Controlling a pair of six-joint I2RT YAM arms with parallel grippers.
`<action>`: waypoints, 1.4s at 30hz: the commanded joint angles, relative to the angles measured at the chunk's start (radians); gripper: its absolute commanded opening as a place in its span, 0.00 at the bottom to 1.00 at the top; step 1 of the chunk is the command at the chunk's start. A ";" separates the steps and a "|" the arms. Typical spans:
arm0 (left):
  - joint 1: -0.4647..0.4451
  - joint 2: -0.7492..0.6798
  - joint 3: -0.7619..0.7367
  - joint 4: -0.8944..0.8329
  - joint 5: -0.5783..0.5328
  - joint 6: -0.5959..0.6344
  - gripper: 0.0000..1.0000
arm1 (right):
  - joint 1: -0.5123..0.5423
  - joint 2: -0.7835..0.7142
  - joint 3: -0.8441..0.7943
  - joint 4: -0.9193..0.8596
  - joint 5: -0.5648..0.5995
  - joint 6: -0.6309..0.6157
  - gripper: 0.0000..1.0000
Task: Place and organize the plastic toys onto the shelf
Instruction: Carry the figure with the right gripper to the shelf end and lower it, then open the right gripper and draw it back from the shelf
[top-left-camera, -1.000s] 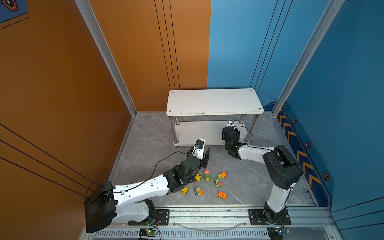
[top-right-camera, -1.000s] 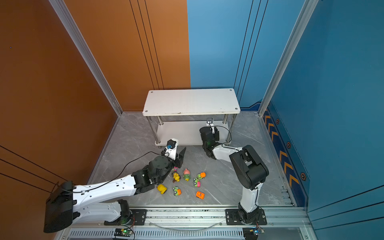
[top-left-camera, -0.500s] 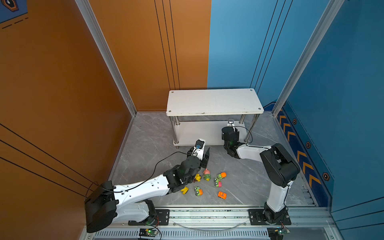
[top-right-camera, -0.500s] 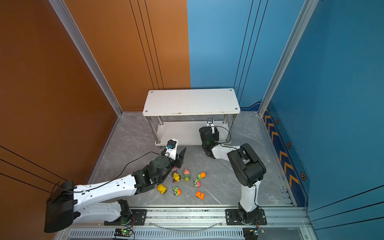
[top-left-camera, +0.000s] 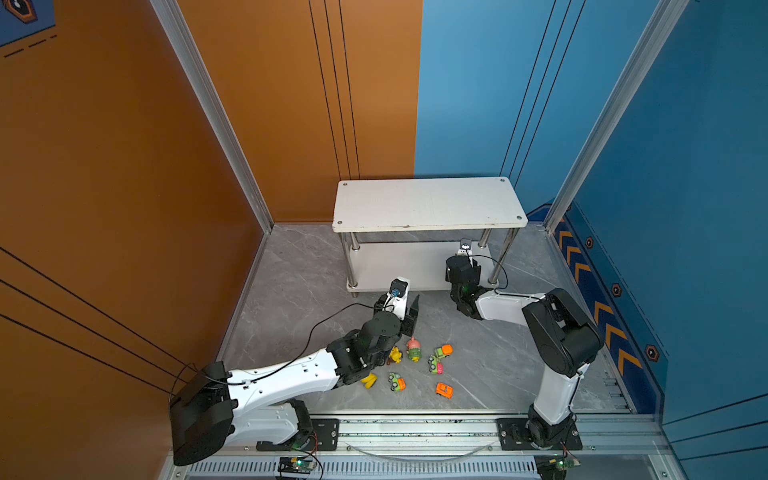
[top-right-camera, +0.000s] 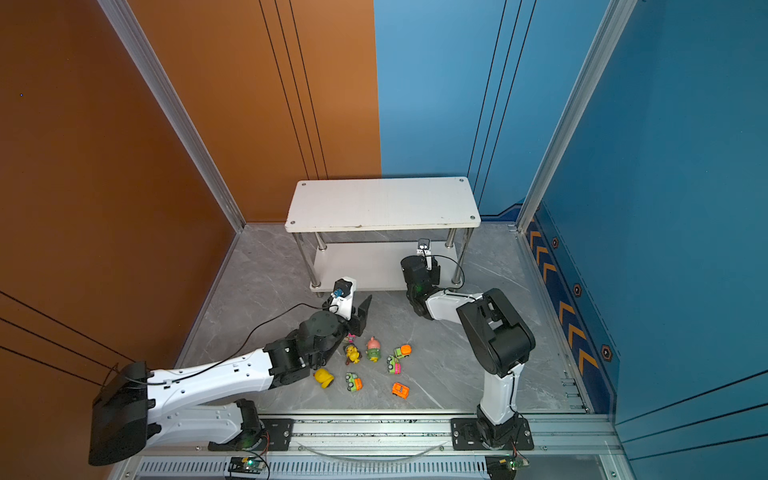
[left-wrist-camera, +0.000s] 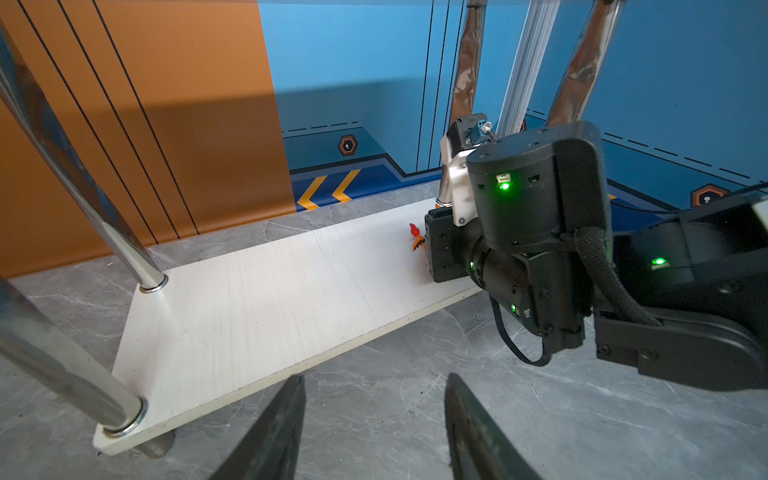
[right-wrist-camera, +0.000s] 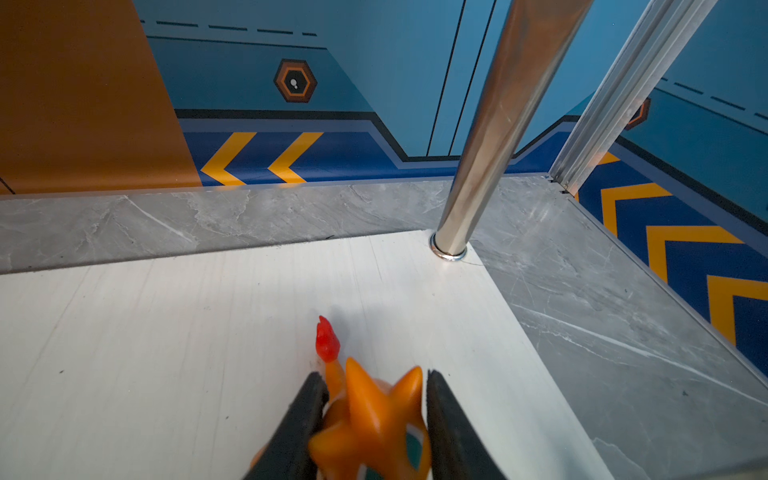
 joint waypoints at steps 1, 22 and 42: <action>0.010 -0.013 0.010 -0.015 -0.005 -0.007 0.55 | -0.007 -0.030 -0.023 -0.098 -0.007 0.033 0.30; 0.012 -0.053 -0.005 -0.023 -0.012 -0.006 0.56 | 0.022 -0.075 -0.038 -0.139 0.001 0.063 0.52; 0.008 -0.132 -0.043 -0.058 -0.040 -0.021 0.58 | 0.092 -0.422 -0.100 -0.441 -0.019 0.228 0.60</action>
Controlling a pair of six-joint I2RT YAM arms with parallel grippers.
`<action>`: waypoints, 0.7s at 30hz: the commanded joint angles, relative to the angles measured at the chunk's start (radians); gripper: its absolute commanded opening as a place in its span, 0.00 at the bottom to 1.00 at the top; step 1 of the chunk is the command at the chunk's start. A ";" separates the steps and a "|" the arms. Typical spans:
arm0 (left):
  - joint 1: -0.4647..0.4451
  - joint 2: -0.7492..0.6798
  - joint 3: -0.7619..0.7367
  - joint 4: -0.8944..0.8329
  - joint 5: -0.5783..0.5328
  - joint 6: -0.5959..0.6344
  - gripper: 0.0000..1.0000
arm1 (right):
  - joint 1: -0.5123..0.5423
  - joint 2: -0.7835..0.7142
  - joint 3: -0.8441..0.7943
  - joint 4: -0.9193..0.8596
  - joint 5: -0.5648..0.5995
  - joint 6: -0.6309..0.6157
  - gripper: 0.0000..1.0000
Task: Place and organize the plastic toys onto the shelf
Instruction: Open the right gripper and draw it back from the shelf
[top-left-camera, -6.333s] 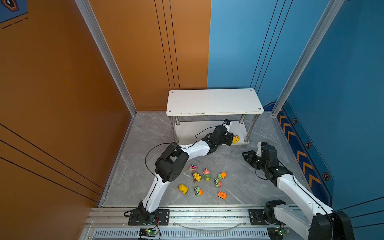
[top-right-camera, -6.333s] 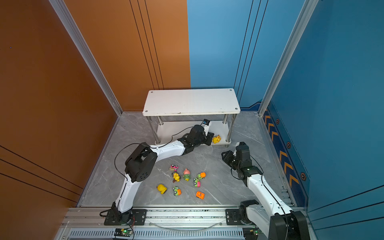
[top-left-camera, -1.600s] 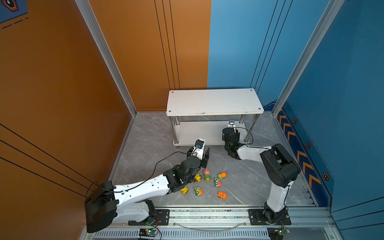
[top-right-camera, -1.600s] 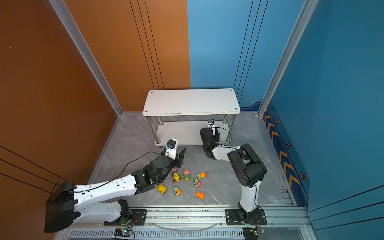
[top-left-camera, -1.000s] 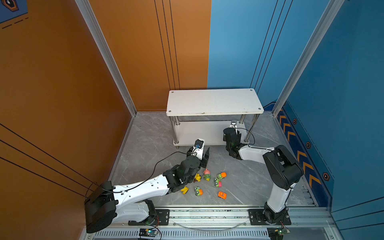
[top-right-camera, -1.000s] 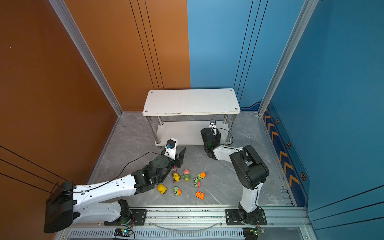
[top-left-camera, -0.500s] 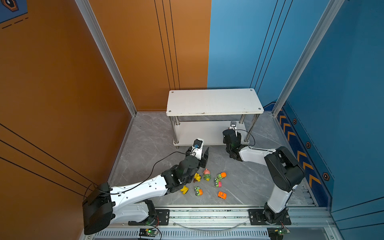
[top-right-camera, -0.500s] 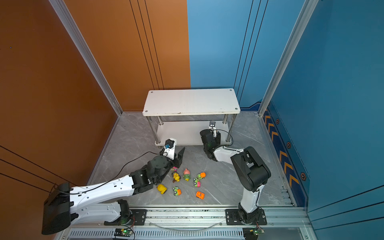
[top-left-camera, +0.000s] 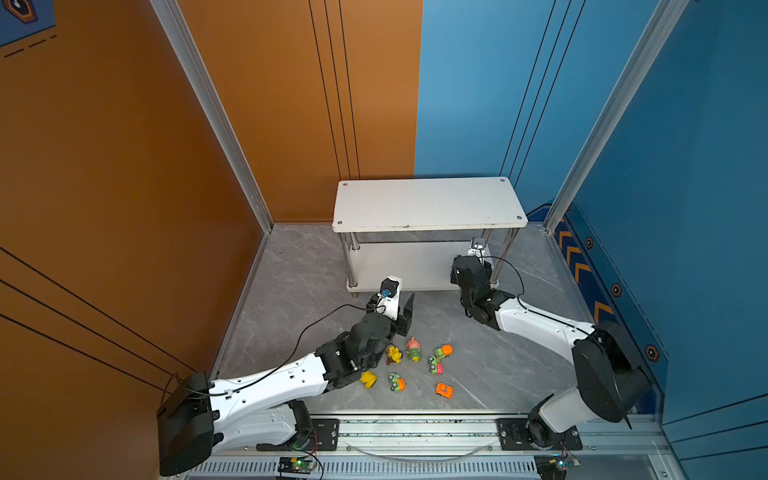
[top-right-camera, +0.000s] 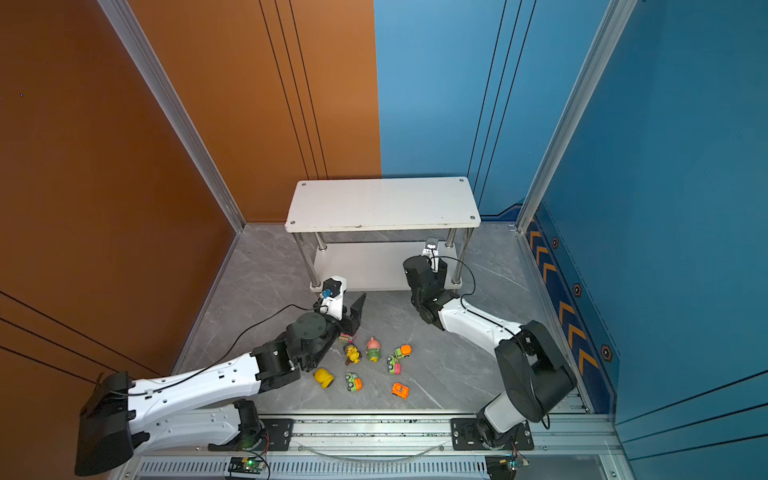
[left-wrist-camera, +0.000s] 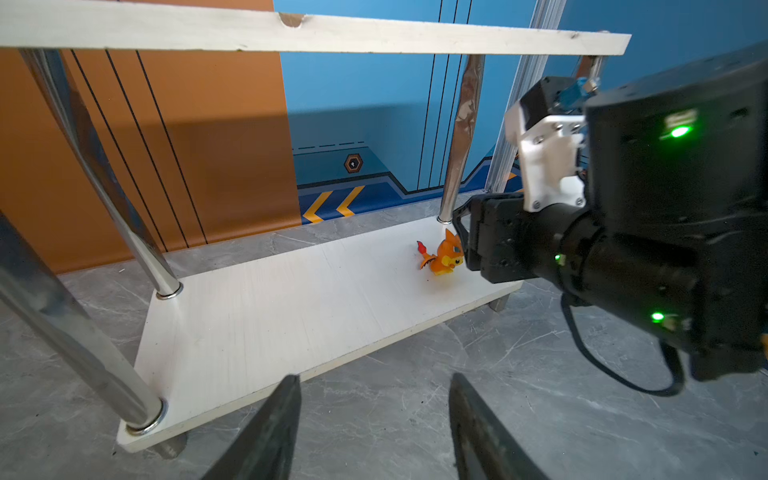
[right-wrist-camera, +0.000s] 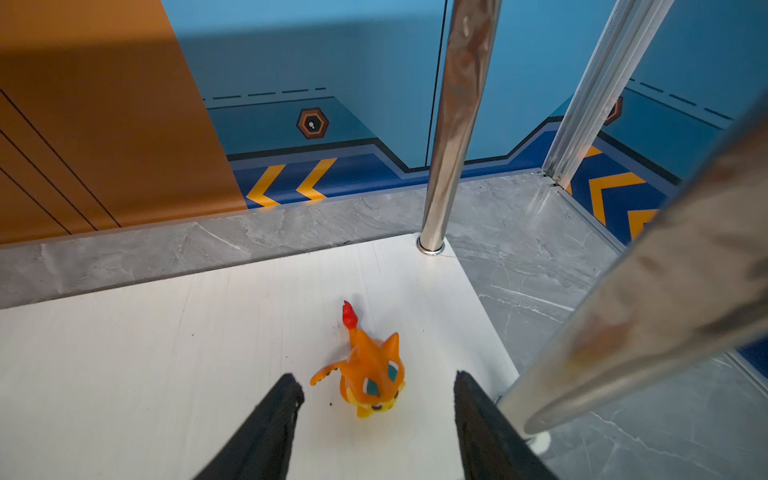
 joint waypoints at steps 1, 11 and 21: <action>0.007 -0.038 -0.023 -0.041 -0.034 -0.028 0.58 | 0.021 -0.104 -0.045 -0.177 -0.036 0.087 0.59; -0.006 -0.127 -0.090 -0.218 -0.037 -0.149 0.52 | 0.060 -0.563 -0.284 -0.547 -0.321 0.170 0.54; -0.075 -0.092 -0.113 -0.276 -0.023 -0.227 0.57 | 0.090 -0.467 -0.345 -0.588 -0.743 0.218 0.85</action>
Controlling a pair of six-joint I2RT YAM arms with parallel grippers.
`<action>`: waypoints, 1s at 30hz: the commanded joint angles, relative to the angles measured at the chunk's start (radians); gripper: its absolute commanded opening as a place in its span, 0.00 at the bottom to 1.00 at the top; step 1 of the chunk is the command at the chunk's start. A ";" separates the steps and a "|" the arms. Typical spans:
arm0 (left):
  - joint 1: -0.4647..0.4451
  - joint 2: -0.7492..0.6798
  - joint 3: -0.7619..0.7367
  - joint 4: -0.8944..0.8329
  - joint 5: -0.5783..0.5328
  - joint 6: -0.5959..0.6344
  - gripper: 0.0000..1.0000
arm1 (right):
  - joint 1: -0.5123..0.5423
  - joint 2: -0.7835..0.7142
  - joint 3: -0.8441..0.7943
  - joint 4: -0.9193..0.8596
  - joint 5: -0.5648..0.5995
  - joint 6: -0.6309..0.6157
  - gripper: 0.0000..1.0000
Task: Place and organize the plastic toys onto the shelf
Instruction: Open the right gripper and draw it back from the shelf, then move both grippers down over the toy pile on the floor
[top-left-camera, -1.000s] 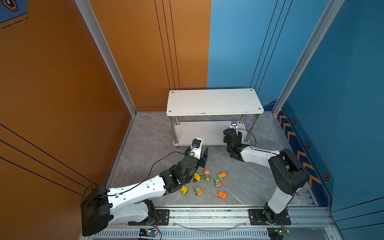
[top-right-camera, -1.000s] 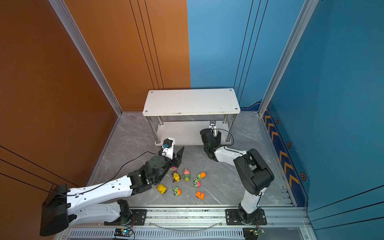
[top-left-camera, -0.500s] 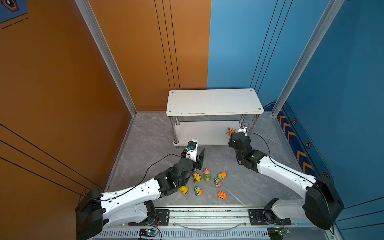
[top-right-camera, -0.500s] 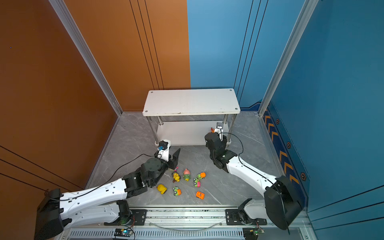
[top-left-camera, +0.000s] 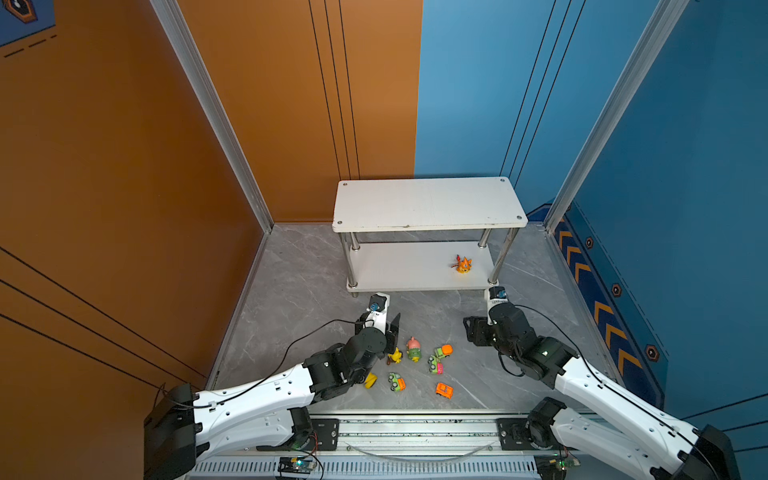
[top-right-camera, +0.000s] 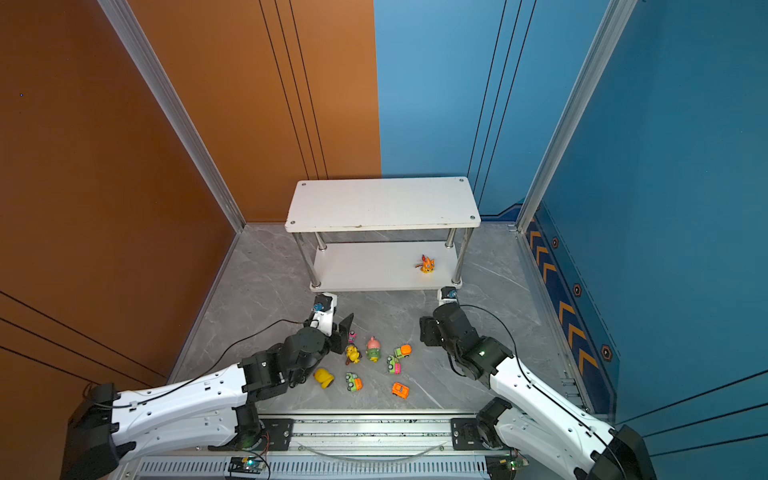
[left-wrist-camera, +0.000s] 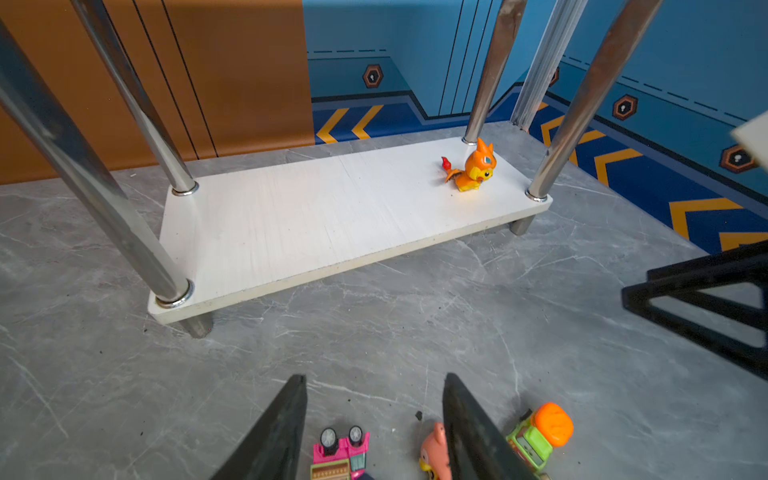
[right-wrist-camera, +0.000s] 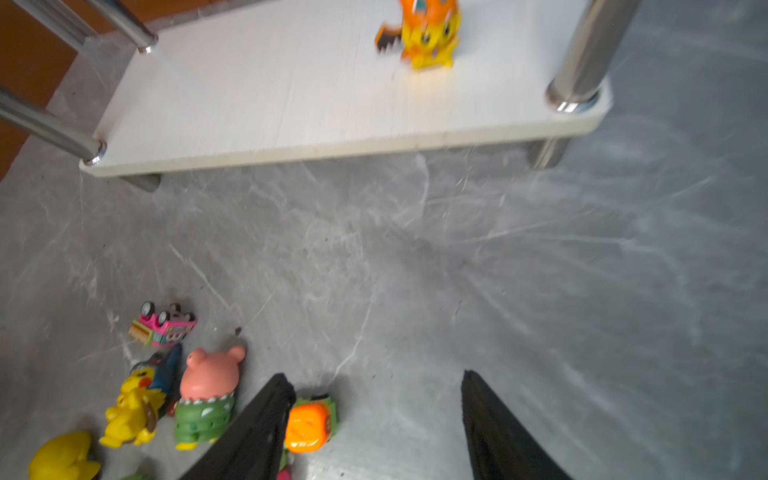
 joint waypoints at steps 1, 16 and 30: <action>-0.036 0.021 -0.010 -0.043 -0.014 -0.052 0.58 | 0.038 0.109 -0.015 -0.011 -0.172 0.023 0.85; -0.047 -0.060 -0.109 -0.151 -0.106 -0.263 0.25 | 0.259 0.402 0.194 0.067 -0.106 -0.045 0.66; 0.020 -0.134 -0.142 -0.164 -0.098 -0.266 0.32 | 0.319 0.670 0.430 -0.069 -0.089 -0.086 0.62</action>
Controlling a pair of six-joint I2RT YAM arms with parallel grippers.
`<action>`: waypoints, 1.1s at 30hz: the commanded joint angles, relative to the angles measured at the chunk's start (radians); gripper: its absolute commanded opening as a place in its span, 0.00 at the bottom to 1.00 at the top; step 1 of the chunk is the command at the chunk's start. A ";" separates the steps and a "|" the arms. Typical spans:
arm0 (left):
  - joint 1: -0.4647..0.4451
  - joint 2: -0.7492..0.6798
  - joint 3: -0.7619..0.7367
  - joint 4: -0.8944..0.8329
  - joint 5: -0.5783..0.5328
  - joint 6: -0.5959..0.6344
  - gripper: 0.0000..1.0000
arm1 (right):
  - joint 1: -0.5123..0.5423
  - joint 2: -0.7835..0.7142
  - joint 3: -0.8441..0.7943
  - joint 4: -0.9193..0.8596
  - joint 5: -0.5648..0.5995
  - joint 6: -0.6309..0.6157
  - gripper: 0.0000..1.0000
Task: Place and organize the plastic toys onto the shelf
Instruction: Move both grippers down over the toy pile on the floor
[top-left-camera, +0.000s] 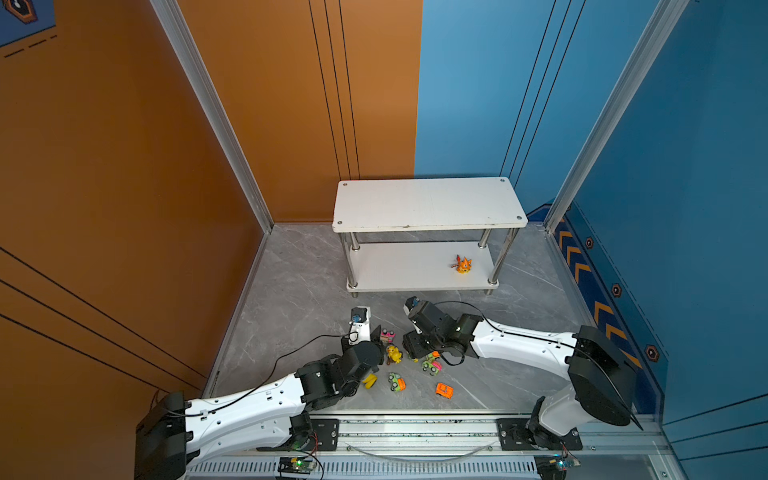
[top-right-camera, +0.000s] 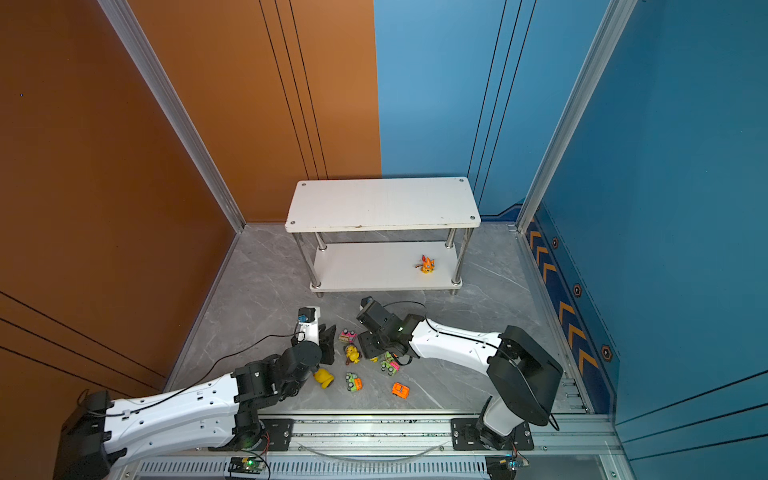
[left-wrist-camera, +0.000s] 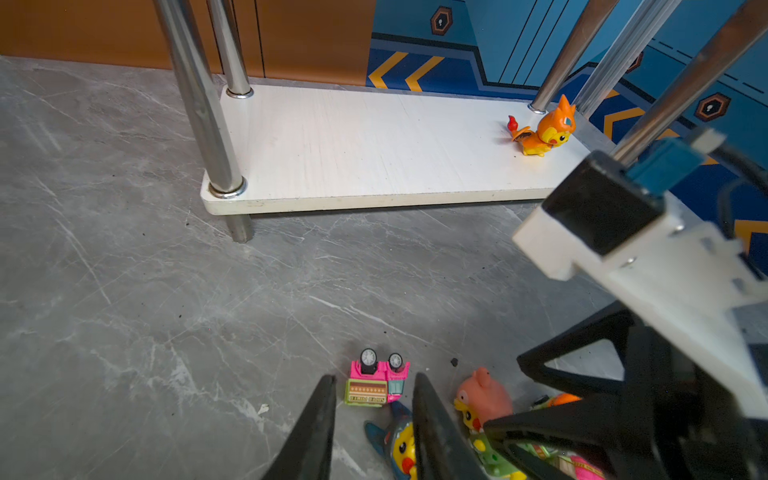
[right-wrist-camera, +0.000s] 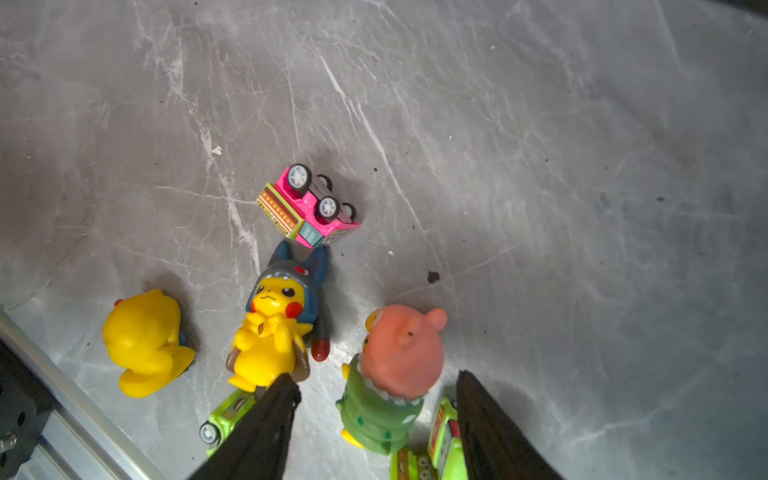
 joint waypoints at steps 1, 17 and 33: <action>0.020 -0.025 -0.021 -0.025 -0.010 -0.007 0.33 | 0.001 0.041 0.037 -0.071 0.012 -0.011 0.62; 0.078 -0.005 -0.022 0.024 0.122 0.014 0.47 | -0.099 0.141 0.043 0.024 -0.141 -0.087 0.34; 0.165 -0.026 -0.043 0.075 0.225 0.009 0.67 | -0.072 0.039 0.059 -0.088 -0.054 -0.303 0.66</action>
